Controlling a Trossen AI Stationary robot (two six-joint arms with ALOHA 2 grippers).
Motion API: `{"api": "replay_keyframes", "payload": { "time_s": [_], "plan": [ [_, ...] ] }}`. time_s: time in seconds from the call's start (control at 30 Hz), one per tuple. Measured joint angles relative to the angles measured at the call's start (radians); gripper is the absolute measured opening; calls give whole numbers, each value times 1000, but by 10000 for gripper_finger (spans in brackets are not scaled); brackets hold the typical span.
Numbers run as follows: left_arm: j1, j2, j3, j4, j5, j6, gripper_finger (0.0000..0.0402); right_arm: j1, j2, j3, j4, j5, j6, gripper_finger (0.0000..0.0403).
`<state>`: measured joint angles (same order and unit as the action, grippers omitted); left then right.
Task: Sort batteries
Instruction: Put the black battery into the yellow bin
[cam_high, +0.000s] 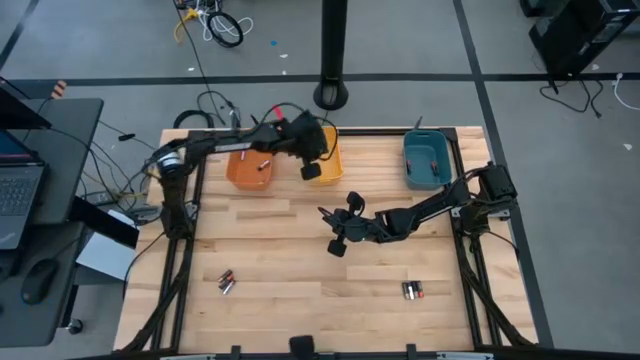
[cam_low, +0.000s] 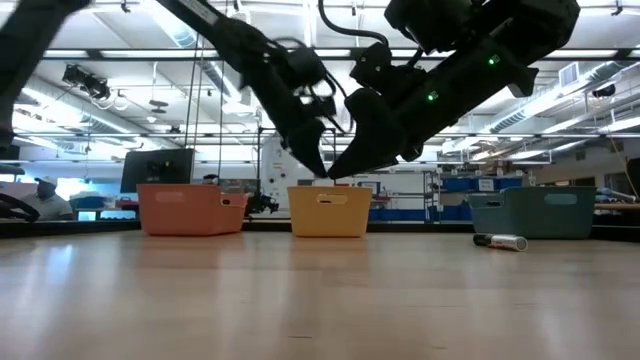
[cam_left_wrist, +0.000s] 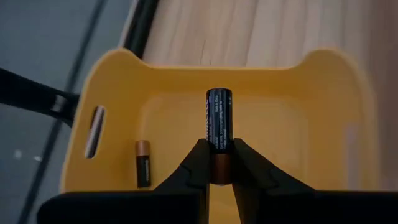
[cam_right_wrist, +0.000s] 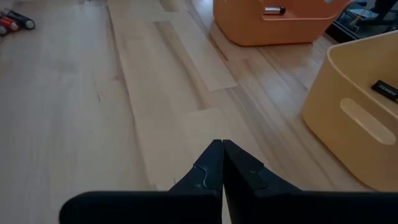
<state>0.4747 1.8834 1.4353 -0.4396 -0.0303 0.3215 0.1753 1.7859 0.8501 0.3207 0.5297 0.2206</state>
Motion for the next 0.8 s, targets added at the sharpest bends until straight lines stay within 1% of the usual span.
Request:
{"api": "replay_keyframes", "payload": {
  "time_s": [0.13, 0.27, 0.53, 0.8],
  "plan": [
    [19, 96, 77, -53, 21, 5, 45, 0, 0, 0, 0, 0, -7, 13],
    [26, 140, 94, -75, 25, 8, 45, 0, 0, 0, 0, 0, -11, 12],
    [44, 164, 92, -122, 9, 8, 45, 0, 0, 0, 9, 0, -14, 12],
    [47, 169, 92, -121, 9, 12, 45, 0, 0, 0, 21, 0, -15, 13]
  ]
}}
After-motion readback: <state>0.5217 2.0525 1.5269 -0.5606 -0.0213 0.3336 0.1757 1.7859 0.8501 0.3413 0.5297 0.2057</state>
